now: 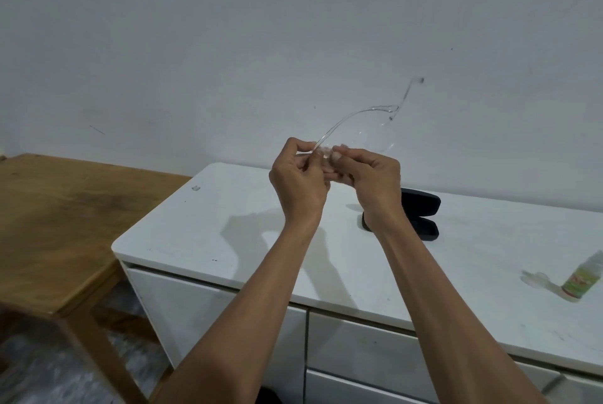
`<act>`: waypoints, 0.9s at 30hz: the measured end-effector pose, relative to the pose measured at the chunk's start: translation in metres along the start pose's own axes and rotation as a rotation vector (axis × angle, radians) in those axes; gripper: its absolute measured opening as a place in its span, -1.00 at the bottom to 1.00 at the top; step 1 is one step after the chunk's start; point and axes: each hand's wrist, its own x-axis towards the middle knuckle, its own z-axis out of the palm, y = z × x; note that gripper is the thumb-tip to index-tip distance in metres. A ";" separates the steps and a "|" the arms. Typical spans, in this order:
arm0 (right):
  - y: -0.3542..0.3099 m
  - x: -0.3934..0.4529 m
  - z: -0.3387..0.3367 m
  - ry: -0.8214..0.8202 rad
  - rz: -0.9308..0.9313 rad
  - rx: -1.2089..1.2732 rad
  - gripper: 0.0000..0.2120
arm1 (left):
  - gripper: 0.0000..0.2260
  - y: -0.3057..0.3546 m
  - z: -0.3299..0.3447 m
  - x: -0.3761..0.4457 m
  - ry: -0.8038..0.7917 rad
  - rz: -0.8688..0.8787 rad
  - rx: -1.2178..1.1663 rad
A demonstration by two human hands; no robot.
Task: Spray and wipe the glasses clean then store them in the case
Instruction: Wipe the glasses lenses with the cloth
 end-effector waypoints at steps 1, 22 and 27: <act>-0.002 0.001 -0.005 -0.063 0.018 -0.044 -0.91 | -0.91 -0.001 -0.003 0.000 -0.005 -0.016 0.004; 0.000 -0.032 0.005 0.194 -0.226 0.144 -0.96 | -0.91 0.008 0.005 -0.008 -0.028 -0.094 -0.123; 0.000 -0.030 0.012 0.255 -0.183 0.225 -0.90 | -0.92 0.016 0.007 -0.015 -0.055 -0.036 -0.106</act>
